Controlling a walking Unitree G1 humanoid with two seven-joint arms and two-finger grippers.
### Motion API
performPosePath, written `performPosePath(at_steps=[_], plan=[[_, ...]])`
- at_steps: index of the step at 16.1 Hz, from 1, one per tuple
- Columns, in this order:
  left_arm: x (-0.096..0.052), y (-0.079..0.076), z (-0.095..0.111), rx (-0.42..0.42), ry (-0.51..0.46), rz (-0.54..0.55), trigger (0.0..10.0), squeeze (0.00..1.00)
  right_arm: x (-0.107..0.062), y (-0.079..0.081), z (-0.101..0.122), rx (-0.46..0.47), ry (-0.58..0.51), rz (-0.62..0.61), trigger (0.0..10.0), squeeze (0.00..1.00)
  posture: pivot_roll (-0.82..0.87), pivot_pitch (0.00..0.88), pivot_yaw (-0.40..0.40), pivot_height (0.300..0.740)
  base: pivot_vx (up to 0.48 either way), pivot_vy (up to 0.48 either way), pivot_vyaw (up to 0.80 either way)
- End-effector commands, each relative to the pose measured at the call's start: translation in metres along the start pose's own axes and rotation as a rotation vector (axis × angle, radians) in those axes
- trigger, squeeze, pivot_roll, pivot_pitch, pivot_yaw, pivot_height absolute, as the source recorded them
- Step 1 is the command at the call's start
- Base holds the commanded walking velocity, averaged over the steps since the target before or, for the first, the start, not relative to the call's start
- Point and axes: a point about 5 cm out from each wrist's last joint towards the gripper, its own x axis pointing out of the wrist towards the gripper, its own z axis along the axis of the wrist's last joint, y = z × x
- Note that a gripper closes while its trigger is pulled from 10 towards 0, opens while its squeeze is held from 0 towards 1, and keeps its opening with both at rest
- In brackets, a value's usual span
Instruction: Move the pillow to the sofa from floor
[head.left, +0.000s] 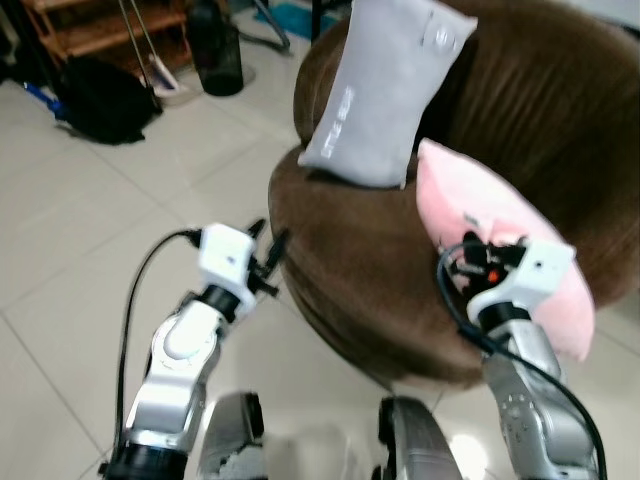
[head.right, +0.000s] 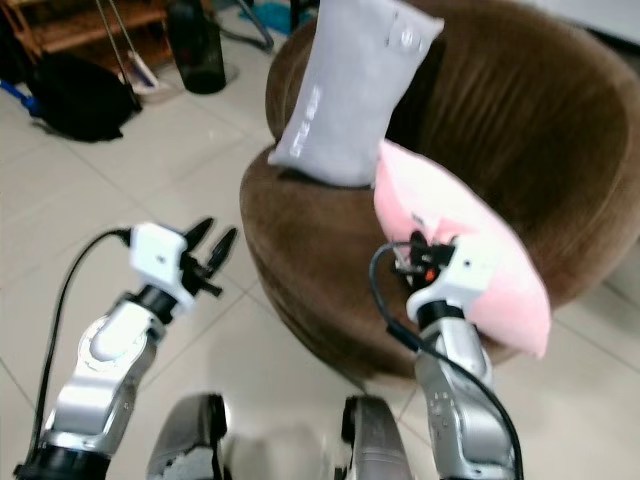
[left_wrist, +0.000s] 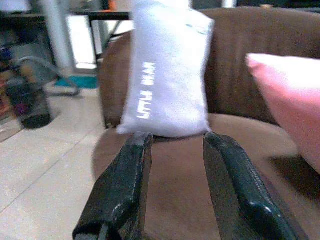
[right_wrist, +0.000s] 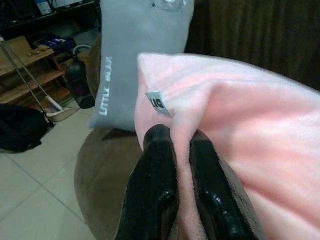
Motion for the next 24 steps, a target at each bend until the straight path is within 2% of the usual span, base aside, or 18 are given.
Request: performPosePath(at_steps=[1, 5, 9, 13, 15, 18, 22, 24], plan=[[-0.001, -0.001, 0.004, 0.004, -0.004, -0.006, 10.0, 0.0, -0.001, 0.002, 0.004, -0.005, -0.038, 0.009, 10.0, 0.0, 0.08, 0.064, -0.043, 0.701, 0.0, 0.0, 0.0], [0.004, -0.006, 0.008, 0.054, -0.024, -0.041, 10.0, 0.0, 0.004, -0.003, 0.002, 0.006, -0.045, -0.041, 10.0, 0.0, 0.09, 0.051, -0.053, 0.736, 0.0, 0.0, 0.0], [0.005, -0.006, 0.013, 0.039, -0.048, -0.048, 10.0, 0.0, 0.011, 0.004, 0.013, 0.004, -0.089, -0.008, 10.0, 0.0, 0.09, 0.045, -0.06, 0.74, 0.0, 0.0, 0.0], [0.007, -0.007, 0.014, 0.063, -0.047, -0.068, 10.0, 0.0, 0.017, 0.014, 0.03, 0.02, -0.137, 0.06, 10.0, 0.0, 0.09, 0.042, -0.059, 0.74, 0.329, 0.0, 0.0], [0.008, -0.006, 0.013, 0.063, -0.044, -0.073, 10.0, 0.0, 0.018, 0.012, 0.026, 0.04, -0.115, 0.046, 10.0, 0.0, 0.09, 0.042, -0.053, 0.74, 0.394, 0.0, 0.0], [0.008, -0.007, 0.013, 0.069, -0.043, -0.093, 10.0, 0.0, 0.016, 0.014, 0.026, 0.053, -0.125, 0.055, 10.0, 0.0, 0.09, 0.04, -0.043, 0.74, 0.395, 0.0, -0.74], [0.008, -0.007, 0.011, 0.079, -0.03, -0.123, 10.0, 0.0, 0.012, 0.006, 0.024, 0.057, -0.12, 0.006, 10.0, 0.0, 0.09, 0.038, -0.028, 0.74, 0.395, 0.0, 0.0], [0.005, -0.014, 0.003, 0.076, 0.034, -0.191, 10.0, 0.0, 0.009, -0.001, 0.022, 0.073, -0.119, -0.031, 10.0, 0.0, 0.09, 0.036, -0.021, 0.74, 0.182, 0.0, 0.0]])
